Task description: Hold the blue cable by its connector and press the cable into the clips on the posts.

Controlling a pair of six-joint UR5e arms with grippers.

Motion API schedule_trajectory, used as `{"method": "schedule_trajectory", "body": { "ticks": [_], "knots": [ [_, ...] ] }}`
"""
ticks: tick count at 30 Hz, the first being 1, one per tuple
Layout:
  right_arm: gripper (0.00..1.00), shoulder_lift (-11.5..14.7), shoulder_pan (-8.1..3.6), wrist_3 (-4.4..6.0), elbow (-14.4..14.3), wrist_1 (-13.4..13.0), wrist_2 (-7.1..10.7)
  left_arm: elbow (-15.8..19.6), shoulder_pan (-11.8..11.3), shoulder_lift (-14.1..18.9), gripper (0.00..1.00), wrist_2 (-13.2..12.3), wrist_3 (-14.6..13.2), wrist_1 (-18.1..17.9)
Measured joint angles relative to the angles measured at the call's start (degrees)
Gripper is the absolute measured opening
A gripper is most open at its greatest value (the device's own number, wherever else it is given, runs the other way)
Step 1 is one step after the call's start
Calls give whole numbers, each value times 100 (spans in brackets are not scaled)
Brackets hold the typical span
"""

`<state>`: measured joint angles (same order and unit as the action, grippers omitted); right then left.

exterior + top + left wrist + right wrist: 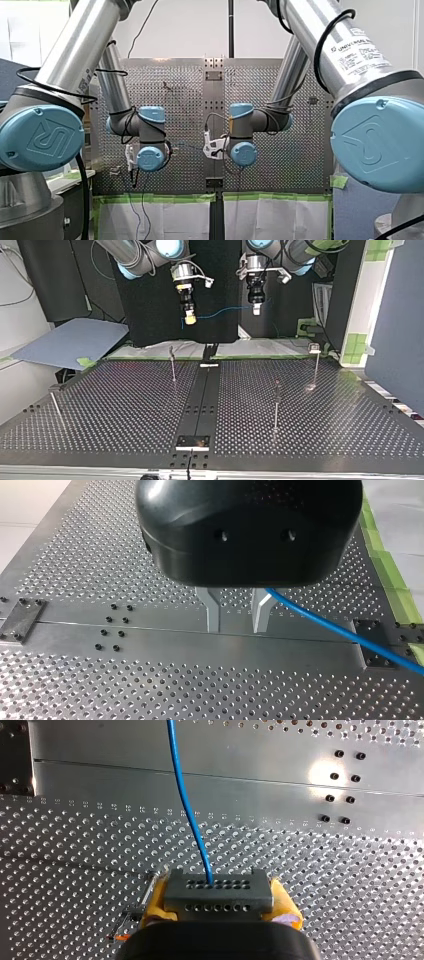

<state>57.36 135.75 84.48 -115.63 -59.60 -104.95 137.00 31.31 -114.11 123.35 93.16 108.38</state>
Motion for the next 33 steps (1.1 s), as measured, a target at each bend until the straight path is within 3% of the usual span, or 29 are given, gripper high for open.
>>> {"method": "schedule_trajectory", "body": {
  "ticks": [22, 27, 33],
  "knots": [
    [0, 0, 0, 0, 0, 0, 0, 0, 0, 0, 33, 0, 0, 0],
    [0, 0, 0, 0, 0, 0, 0, 0, 0, 0, 26, 0, 0, 0],
    [0, 0, 0, 0, 0, 0, 0, 0, 0, 0, 11, 0, 0, 0]
  ]
}}
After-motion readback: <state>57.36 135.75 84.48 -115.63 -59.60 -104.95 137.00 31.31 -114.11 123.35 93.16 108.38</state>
